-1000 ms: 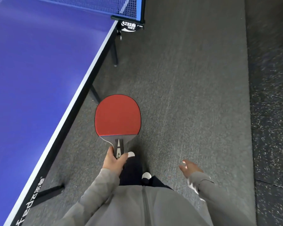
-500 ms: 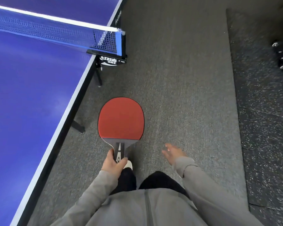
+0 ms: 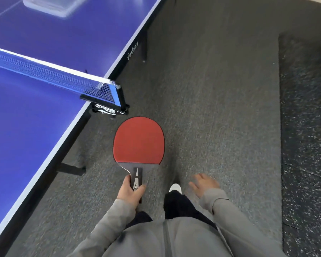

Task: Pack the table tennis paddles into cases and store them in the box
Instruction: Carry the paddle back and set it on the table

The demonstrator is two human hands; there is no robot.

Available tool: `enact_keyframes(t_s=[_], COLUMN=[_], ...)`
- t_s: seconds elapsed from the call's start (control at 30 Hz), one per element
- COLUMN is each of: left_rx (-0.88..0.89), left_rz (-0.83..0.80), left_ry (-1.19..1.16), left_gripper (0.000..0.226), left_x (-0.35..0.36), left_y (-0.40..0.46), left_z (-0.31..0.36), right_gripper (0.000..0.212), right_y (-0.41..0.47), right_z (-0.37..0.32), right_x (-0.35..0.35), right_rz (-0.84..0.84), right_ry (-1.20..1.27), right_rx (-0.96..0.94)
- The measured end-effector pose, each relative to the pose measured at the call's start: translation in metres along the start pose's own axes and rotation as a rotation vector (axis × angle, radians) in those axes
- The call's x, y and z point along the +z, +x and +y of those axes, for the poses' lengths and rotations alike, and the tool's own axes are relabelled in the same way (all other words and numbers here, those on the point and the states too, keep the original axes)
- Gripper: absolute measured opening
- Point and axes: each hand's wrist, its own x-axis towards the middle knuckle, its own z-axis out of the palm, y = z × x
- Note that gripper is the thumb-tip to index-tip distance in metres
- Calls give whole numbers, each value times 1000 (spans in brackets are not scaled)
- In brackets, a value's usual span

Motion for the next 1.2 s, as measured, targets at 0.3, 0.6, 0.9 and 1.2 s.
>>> enact_keyframes(t_s=[0.3, 0.6, 0.9, 1.2], left_rx=[-22, -83, -72, -195], left_rz=[64, 171, 216, 422], left_ry=[38, -221, -303, -541], left_gripper=[24, 15, 22, 32], left_x=[78, 93, 63, 45], left_y=[58, 171, 280, 342], left_z=[95, 184, 270, 307], right_gripper=[48, 49, 49, 50], right_y=[99, 210, 302, 406], right_z=[81, 70, -5, -54], right_x=[-124, -223, -320, -399], right_rz=[-69, -87, -115, -170], right_ry=[-122, -162, -271, -354], right_rx=[8, 28, -113, -179])
